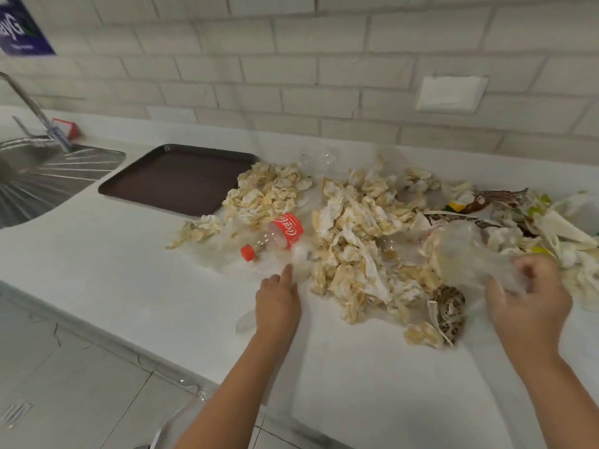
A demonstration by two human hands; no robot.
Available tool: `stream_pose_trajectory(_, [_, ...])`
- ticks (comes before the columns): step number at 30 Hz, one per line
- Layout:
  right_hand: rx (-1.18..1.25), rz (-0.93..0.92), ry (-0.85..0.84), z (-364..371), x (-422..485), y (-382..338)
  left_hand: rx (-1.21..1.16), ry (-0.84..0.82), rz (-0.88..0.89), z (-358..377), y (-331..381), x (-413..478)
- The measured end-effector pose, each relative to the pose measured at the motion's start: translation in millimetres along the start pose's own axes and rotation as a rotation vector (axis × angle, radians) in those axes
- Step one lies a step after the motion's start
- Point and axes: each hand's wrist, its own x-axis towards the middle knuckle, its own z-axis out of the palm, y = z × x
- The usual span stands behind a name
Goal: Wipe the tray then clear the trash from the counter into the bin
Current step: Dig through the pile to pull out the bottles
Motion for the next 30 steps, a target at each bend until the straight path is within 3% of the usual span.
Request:
stream_pose_trajectory(7, [-0.04,0.059,0.002,11,13,-33,-0.38,0.332,-0.122,-62,-14,16])
stream_pose_trajectory(10, [0.002,0.08,0.04,9,23,-44,-0.41,0.431,-0.144,-94,-34,46])
stream_pose_trajectory(12, [0.013,0.079,0.066,3,30,-50,-0.347,0.342,-0.222,-104,-53,71])
stream_pose_trajectory(14, [0.03,0.089,0.093,-1,36,-53,-0.222,0.056,-0.244,-98,-79,94])
stream_pose_trajectory(16, [0.035,0.11,0.093,-2,44,-56,0.037,-0.281,-0.177,-81,-99,108])
stream_pose_trajectory(17, [0.017,0.099,0.074,0,47,-59,0.158,-0.373,-0.133,-72,-103,112])
stream_pose_trajectory(18, [-0.011,0.093,0.043,3,50,-64,0.227,-0.383,-0.101,-63,-106,113])
stream_pose_trajectory(23, [-0.129,0.213,-0.189,38,50,-89,0.257,-0.13,0.037,-55,-102,101])
stream_pose_trajectory(30, [-0.307,0.345,-0.444,97,17,-84,0.054,-0.139,0.206,-55,-121,108])
